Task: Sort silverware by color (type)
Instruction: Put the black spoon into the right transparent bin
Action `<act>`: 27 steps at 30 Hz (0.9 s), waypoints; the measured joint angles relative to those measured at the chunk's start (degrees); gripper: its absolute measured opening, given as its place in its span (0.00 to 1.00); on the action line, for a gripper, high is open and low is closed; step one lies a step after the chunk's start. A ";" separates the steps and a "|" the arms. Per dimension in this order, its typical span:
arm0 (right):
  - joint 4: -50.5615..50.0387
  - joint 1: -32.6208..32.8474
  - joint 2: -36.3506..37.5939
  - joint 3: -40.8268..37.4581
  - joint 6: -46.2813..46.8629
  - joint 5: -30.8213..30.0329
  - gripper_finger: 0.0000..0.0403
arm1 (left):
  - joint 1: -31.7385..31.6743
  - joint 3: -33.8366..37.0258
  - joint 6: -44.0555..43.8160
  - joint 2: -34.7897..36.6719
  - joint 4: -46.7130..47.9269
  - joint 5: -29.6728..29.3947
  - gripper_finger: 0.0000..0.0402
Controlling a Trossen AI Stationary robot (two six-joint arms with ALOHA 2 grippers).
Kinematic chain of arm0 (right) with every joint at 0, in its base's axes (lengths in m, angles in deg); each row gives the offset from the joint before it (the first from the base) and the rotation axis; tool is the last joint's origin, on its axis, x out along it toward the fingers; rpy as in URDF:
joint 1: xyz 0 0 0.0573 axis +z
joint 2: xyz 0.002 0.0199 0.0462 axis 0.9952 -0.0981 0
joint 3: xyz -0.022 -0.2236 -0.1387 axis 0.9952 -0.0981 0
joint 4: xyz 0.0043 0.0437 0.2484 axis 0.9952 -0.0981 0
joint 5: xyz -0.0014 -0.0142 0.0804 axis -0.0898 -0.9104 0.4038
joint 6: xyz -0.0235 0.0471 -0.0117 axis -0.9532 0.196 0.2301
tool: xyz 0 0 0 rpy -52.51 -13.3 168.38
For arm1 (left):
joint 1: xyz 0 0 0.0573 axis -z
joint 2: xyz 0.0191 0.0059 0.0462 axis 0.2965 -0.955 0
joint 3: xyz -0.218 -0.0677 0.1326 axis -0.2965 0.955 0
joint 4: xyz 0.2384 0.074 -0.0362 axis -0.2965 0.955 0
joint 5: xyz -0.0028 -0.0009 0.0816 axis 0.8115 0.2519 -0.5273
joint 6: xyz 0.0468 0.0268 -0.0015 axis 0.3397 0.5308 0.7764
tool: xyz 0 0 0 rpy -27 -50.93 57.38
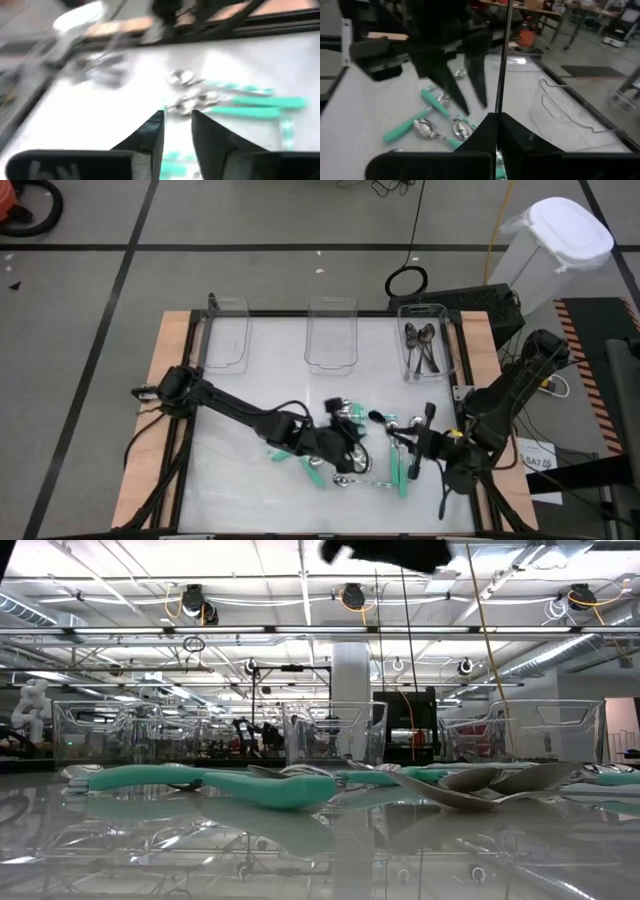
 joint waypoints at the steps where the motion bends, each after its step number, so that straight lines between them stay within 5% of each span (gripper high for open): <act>1: -0.15 -0.66 -0.04 0.00 0.03 -0.14 0.01 | 0.11 -0.07 -2.82 1.08 4.13 -2.05 0.27; 7: -8.00 -7.21 0.00 4.65 -0.21 -1.04 0.01 | 1.29 0.01 -12.82 2.42 22.38 -4.17 0.28; 18: -38.22 -23.52 0.00 16.83 9.03 5.96 0.00 | 2.56 -0.18 -15.21 2.95 27.04 -9.63 0.29; 27: -53.21 -39.19 0.02 17.50 15.28 9.18 0.00 | 2.82 -0.18 -16.43 2.95 26.73 -9.87 0.29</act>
